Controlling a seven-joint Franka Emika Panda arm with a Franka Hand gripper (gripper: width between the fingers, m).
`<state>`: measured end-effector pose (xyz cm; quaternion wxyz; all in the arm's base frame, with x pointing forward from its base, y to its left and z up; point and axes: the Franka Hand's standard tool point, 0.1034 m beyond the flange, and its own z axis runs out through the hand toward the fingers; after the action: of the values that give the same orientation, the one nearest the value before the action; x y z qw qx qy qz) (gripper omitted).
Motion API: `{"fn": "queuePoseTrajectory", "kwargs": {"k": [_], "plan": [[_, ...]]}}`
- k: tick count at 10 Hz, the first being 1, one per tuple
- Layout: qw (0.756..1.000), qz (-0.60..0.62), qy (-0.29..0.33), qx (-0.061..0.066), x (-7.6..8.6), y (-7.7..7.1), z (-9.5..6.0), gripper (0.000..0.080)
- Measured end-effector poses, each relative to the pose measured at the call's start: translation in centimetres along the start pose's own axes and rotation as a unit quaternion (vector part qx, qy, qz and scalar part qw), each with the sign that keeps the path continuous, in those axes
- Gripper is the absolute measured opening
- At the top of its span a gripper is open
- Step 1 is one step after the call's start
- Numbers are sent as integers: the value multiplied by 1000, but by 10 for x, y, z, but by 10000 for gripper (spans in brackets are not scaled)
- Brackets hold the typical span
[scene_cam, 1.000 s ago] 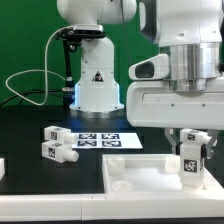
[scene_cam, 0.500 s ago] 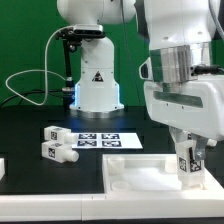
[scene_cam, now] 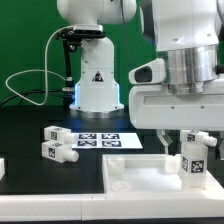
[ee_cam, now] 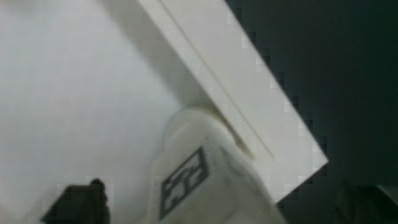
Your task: Assemble one leg
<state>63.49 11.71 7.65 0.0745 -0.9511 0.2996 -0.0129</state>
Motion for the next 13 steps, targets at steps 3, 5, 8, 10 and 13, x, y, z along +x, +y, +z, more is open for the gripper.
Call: {"fn": "queuePoseTrajectory", "kwargs": {"k": [3, 5, 8, 10, 13], "plan": [[991, -131, 2, -4, 4, 3, 0, 648], [970, -244, 15, -15, 16, 4, -4, 648], [984, -177, 15, -14, 15, 3, -3, 376], [993, -113, 18, -13, 15, 3, -3, 284], [999, 33, 23, -9, 16, 6, -2, 284]]}}
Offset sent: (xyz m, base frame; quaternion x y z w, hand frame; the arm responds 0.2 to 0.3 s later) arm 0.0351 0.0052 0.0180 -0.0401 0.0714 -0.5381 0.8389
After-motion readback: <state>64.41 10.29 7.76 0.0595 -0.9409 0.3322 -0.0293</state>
